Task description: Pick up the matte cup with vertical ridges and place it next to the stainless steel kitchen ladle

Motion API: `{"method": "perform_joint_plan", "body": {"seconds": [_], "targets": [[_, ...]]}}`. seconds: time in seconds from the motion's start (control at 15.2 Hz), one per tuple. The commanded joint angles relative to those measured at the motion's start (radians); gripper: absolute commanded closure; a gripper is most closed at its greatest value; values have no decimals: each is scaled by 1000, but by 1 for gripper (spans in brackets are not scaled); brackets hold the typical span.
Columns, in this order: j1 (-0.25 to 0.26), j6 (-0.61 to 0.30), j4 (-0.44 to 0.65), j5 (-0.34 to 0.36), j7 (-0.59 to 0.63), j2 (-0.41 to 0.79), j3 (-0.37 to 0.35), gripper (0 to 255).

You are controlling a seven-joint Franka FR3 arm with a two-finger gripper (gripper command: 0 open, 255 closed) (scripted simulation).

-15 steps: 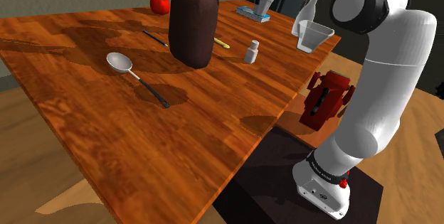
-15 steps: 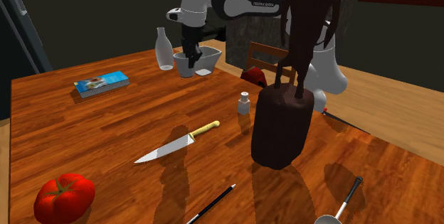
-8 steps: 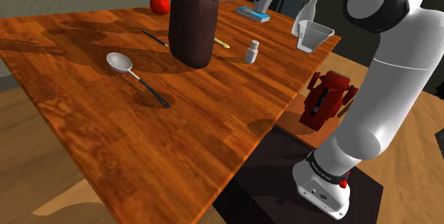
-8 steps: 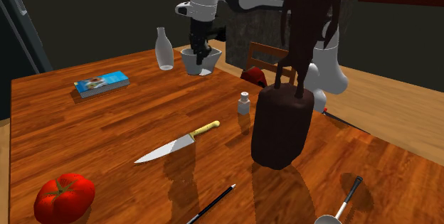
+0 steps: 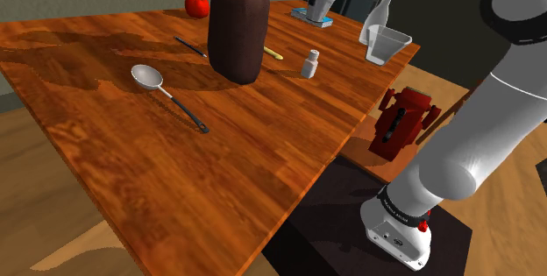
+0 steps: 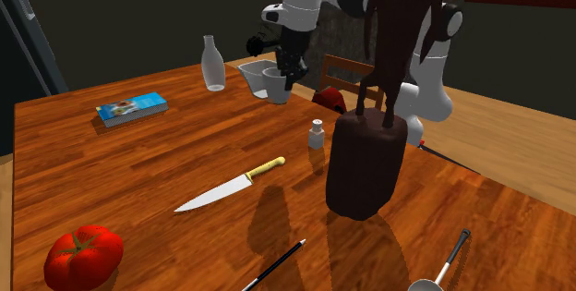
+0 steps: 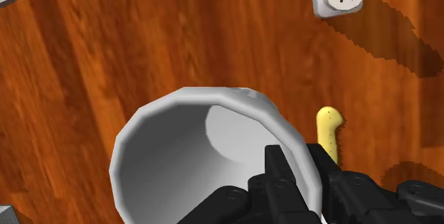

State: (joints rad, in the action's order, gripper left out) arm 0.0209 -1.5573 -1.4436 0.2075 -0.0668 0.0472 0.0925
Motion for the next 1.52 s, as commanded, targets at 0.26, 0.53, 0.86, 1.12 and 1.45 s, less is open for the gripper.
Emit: {"method": "perform_joint_plan", "body": {"seconds": [0.26, 0.53, 0.86, 1.12, 1.45], "targets": [[67, 10, -148, 14, 137, -130, -69, 255], [108, 28, -211, 11, 227, -190, -120, 255], [157, 57, -259, -3, 341, -242, -190, 255], [196, 82, -276, -20, 435, -265, -248, 255], [244, 117, -270, -42, 555, -269, -324, 255]]}}
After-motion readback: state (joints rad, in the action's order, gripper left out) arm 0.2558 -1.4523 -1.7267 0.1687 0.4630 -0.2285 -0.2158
